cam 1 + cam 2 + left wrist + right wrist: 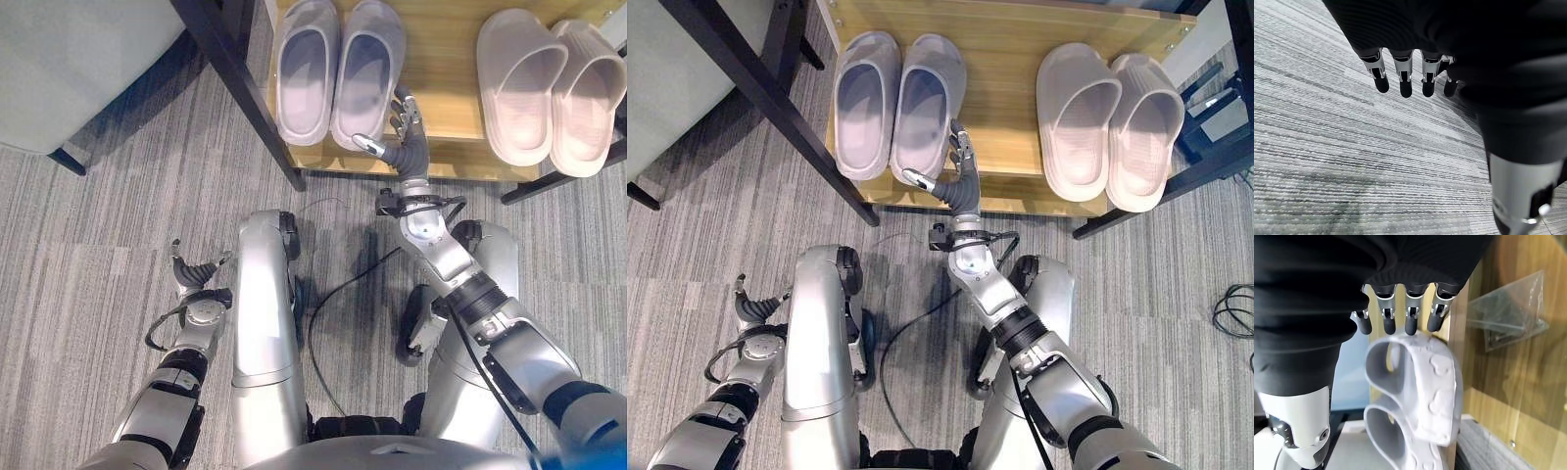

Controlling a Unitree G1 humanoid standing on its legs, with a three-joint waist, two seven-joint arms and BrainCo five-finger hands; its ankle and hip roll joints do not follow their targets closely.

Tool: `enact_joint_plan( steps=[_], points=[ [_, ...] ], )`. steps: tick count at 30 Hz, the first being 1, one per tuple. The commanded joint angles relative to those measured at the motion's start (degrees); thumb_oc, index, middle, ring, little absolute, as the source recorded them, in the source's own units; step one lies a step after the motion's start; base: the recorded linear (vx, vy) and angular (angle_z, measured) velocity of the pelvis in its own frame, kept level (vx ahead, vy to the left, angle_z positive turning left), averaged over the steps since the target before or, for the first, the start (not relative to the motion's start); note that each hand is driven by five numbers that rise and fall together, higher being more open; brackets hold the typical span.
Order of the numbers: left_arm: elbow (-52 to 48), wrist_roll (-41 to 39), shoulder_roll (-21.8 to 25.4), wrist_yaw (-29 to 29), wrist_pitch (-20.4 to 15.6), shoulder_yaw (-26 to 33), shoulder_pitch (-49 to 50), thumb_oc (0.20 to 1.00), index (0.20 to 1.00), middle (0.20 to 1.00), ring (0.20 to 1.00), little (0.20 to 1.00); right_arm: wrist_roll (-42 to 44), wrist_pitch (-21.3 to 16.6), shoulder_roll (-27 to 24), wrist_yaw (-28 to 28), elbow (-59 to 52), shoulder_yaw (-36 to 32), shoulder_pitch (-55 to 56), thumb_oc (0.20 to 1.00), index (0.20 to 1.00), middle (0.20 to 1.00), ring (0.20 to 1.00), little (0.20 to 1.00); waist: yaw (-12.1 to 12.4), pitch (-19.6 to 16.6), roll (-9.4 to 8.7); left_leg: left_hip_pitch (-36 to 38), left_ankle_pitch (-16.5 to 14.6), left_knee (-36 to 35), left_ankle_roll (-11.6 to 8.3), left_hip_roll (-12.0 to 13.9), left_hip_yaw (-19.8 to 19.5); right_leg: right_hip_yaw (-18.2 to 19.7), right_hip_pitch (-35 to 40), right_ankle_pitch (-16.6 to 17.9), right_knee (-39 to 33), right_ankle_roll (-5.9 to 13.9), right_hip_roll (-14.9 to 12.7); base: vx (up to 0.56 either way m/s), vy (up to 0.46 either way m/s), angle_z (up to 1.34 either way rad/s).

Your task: Arrange the slippers neatly on the shoe rack.

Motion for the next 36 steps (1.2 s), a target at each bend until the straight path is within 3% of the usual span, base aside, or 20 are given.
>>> enact_joint_plan(
  steps=[1,8,11,14,17,22,27,32,34,36],
  points=[
    [0.45,0.58,2.67,0.57,-1.52,-2.39,0.93,1.000,1.000,1.000,1.000,1.000,1.45,-2.17,1.73,2.13,-4.60,1.41,-0.79,1.000,1.000,1.000,1.000,1.000,3.68,-2.30,-1.69,0.83,3.35,-2.05,0.52,-2.66,-10.16,8.64,0.17,8.82,-2.13,-0.96,-0.21,0.00,0.000,0.00],
    [1.12,0.89,1.68,1.54,-1.58,-1.22,2.12,1.000,1.000,1.000,1.000,1.000,-6.92,-2.80,-0.22,-2.84,-9.04,-3.07,3.08,1.000,1.000,1.000,1.000,1.000,1.99,-2.30,-1.55,0.83,3.28,-1.91,0.65,-2.42,-9.88,8.56,0.15,8.48,-1.97,-1.32,0.25,0.00,0.000,0.00],
    [0.68,2.86,0.54,2.36,-2.20,-0.67,3.88,1.000,1.000,1.000,1.000,1.000,-18.47,-2.64,-4.61,-6.61,-15.67,-7.89,6.34,1.000,1.000,1.000,1.000,1.000,0.96,-2.30,-1.20,0.83,3.45,-1.95,0.75,-2.52,-9.84,8.47,0.15,8.10,-1.82,-1.22,0.35,0.00,0.000,0.00],
    [0.35,3.61,0.19,2.34,-2.74,-0.42,4.33,1.000,1.000,1.000,1.000,1.000,-20.79,-3.19,-6.86,-6.60,-21.09,-10.06,9.15,1.000,1.000,1.000,1.000,1.000,0.73,-2.30,-1.48,0.83,3.48,-2.05,0.68,-2.70,-9.85,8.65,0.15,8.20,-1.79,-1.02,0.28,0.00,0.000,0.00],
    [-0.51,4.64,-0.62,1.42,-3.43,0.23,6.05,1.000,1.000,1.000,1.000,1.000,-26.12,-5.07,-13.09,-4.90,-34.86,-15.22,18.12,1.000,1.000,1.000,1.000,1.000,0.24,-2.30,-2.61,0.83,3.51,-2.66,0.58,-3.00,-10.14,8.72,0.17,8.63,-2.30,-0.64,-0.08,0.00,0.000,0.00],
    [-0.89,5.03,-0.43,1.01,-3.89,1.56,6.55,1.000,1.000,1.000,1.000,1.000,-28.12,-6.21,-18.97,-2.92,-40.69,-20.16,28.38,1.000,1.000,1.000,1.000,1.000,-0.65,-2.30,-4.10,0.83,3.52,-2.95,0.23,-2.64,-10.64,8.69,0.19,9.05,-3.10,-0.68,0.05,0.00,0.013,-0.02],
    [0.73,3.51,1.20,0.65,-4.28,3.76,6.43,1.000,1.000,1.000,1.000,1.000,-22.68,-10.11,-20.70,-2.22,-45.56,-28.05,36.22,1.000,1.000,1.000,1.000,1.000,-1.97,-2.30,-5.00,0.83,4.17,-4.62,0.00,-2.02,-10.48,7.70,0.18,9.66,-5.46,-1.13,0.10,-0.02,0.018,-0.06],
    [-1.25,2.09,2.09,1.00,-5.35,5.27,7.32,1.000,1.000,1.000,1.000,1.000,-22.99,-10.19,-21.43,-3.60,-43.23,-35.03,44.93,1.000,1.000,1.000,1.000,1.000,-3.07,-2.30,-5.48,0.83,4.60,-5.74,0.07,-1.90,-10.70,7.24,0.16,10.02,-6.92,-0.78,0.19,-0.02,0.025,-0.08],
    [-3.63,1.64,3.29,1.53,-5.75,5.82,8.00,1.000,1.000,1.000,1.000,1.000,-20.82,-9.81,-19.18,-3.89,-39.21,-36.45,48.16,1.000,1.000,1.000,1.000,1.000,-3.36,-2.30,-5.74,0.83,4.74,-6.45,0.08,-1.63,-10.57,6.98,0.17,10.43,-7.93,-0.83,0.15,-0.04,0.044,-0.04],
    [-7.43,-0.85,5.27,1.12,-6.88,7.45,8.85,1.000,1.000,1.000,1.000,1.000,-10.52,-10.54,-14.17,-2.26,-31.09,-39.74,51.81,1.000,1.000,1.000,1.000,1.000,-3.65,-2.30,-6.19,0.83,5.35,-9.10,0.16,-1.06,-9.48,5.81,0.21,11.46,-11.25,-1.10,0.10,-0.07,0.025,-0.08]
  ],
)
